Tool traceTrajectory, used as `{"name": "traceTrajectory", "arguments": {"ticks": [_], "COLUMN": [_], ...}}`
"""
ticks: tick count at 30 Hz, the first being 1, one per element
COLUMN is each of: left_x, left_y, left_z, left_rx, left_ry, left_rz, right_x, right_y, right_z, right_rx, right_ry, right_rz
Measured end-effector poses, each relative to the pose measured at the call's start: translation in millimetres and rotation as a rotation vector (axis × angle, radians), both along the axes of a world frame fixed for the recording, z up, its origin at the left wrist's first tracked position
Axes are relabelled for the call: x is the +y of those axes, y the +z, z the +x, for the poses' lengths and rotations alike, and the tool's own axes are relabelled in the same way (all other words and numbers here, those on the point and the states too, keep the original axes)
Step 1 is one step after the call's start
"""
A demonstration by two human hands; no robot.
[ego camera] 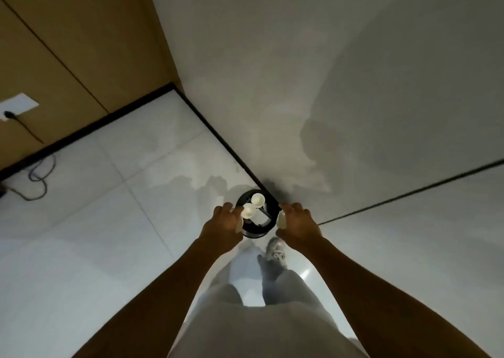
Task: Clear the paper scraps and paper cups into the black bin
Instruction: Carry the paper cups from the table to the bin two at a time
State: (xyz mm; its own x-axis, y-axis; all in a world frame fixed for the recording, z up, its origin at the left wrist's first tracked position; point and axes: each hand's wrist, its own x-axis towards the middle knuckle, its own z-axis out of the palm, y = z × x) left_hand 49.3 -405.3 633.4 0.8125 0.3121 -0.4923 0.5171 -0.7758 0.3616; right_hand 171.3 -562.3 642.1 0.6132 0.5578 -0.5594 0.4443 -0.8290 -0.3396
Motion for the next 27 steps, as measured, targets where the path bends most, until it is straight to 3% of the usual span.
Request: {"name": "traceTrajectory", "arguments": {"ticks": [9,27], "left_x": [3,5], "left_y": [-57,-394], "left_z": [67,133], "left_rx": [0.025,-0.003], "left_ry": [0.316,0.350], "left_rz": [-0.100,-0.101], "right_x": [39,110], "right_y": [-60,-389], "right_z": [90,135], "right_rx": [-0.004,-0.021], "right_ry": [0.257,0.330], "right_rz": [-0.032,-0.027]}}
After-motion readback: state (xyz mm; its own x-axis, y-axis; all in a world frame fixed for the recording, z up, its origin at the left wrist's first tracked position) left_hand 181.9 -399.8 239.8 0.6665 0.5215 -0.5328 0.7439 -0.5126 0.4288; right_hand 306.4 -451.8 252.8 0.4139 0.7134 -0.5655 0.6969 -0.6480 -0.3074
